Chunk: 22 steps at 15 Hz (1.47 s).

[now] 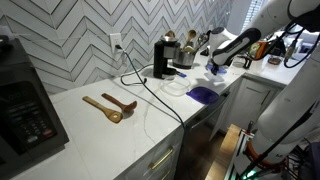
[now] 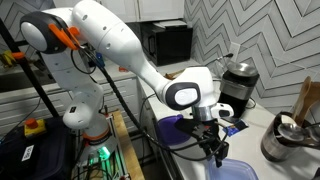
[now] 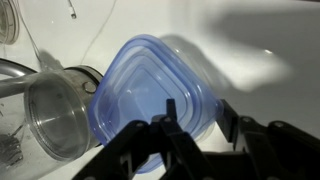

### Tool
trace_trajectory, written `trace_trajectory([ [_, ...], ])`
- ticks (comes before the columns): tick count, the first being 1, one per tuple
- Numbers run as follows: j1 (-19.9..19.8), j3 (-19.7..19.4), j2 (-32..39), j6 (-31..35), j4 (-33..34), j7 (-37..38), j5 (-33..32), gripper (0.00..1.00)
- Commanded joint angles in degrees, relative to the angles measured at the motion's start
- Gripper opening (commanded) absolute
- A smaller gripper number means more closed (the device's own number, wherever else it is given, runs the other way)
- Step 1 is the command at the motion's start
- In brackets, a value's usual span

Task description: Remove the lid from the clear bowl on the right then stack the two clear bowls together.

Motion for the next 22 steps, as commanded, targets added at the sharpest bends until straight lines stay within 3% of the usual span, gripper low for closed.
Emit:
trace_trajectory([
  [1, -0.6, -0.4, 0.4, 1.8, -0.5, -0.3, -0.2, 0.45],
  [15, -0.6, 0.0, -0.7, 0.8, -0.4, 1.5, -1.8, 0.36],
  [22, -0.6, -0.1, -0.9, 1.0, -0.2, 1.5, -1.7, 0.13],
])
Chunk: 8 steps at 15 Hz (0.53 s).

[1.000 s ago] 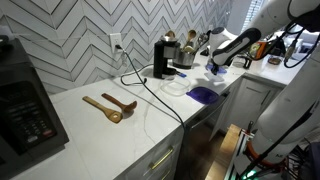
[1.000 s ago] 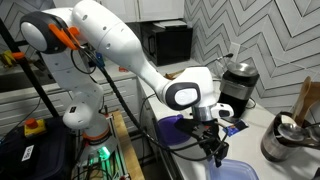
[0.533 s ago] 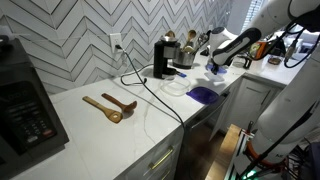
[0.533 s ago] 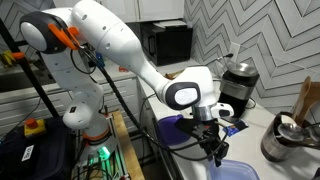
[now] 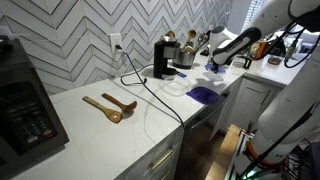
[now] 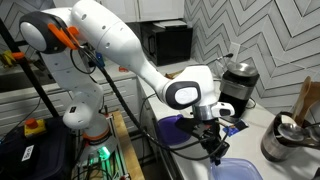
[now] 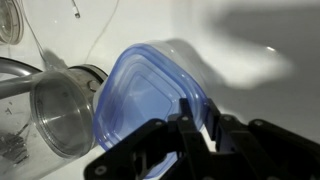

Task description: Remove the lid from the clear bowl on the right then stack the two clear bowls together.

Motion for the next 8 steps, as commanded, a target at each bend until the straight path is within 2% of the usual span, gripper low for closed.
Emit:
trace_trajectory([
  [1, -0.6, 0.0, -0.7, 1.1, -0.6, 1.2, -1.8, 0.15],
  [4, -0.6, 0.1, -1.3, 1.2, -0.5, 1.9, -2.9, 0.11],
  [8, -0.4, 0.9, -3.2, 0.5, -0.2, 5.0, -8.0, 0.09],
])
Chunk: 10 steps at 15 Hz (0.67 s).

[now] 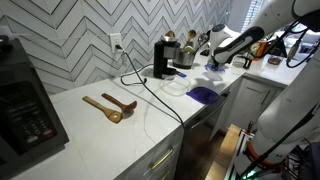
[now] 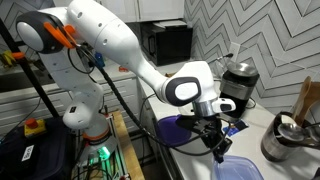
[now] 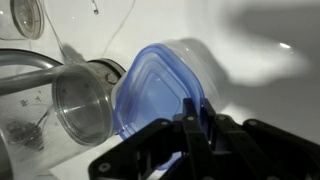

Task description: Remove the lid from the clear bowl on the right then stack the two clear bowls together.

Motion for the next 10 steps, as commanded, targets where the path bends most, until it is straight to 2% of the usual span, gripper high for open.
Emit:
trace_trajectory([
  [1, -0.4, 1.0, -2.5, 0.4, -0.6, 4.1, -6.5, 0.08],
  [7, 0.6, 3.7, -6.5, -0.8, -1.0, 10.0, -18.0, 0.02],
  [10, 2.1, 4.7, -8.0, -0.5, -2.0, 9.0, -17.9, 0.02],
])
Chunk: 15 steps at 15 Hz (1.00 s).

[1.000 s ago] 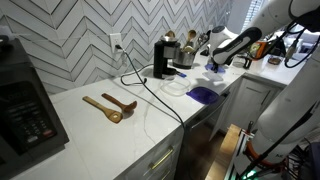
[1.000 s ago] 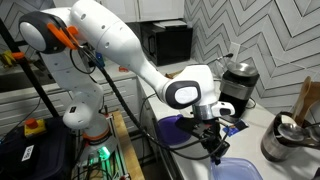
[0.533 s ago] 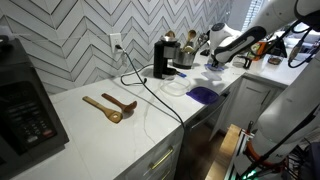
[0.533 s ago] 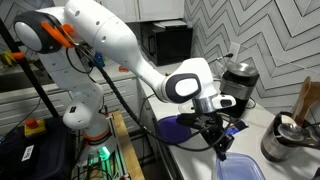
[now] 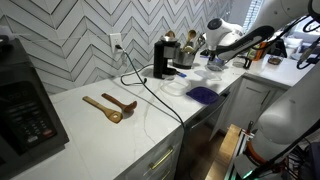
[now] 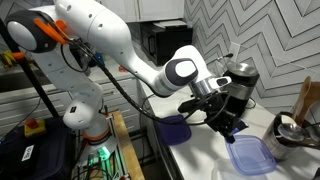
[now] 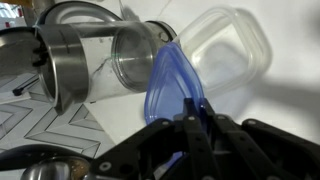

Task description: Remove the lid from the clear bowl on the right then stack the two clear bowls together.

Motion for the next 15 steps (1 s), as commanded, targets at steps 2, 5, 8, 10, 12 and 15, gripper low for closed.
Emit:
trace_trajectory([
  [2, 3.0, 0.8, -2.9, 0.8, -3.5, -2.4, 2.9, 0.02],
  [5, 5.6, 0.9, -2.1, 0.9, -5.2, -5.4, 11.6, 0.02],
  [8, 7.0, 1.1, -1.0, 1.8, -6.5, -8.7, 17.6, 0.02],
  [10, 6.8, 1.6, -0.2, 0.7, -6.6, -8.7, 17.9, 0.02],
  [12, 6.5, 1.2, 0.7, 0.1, -6.7, -9.1, 19.2, 0.02],
  [15, 6.3, 0.7, 1.0, 0.8, -6.9, -10.4, 23.2, 0.41],
])
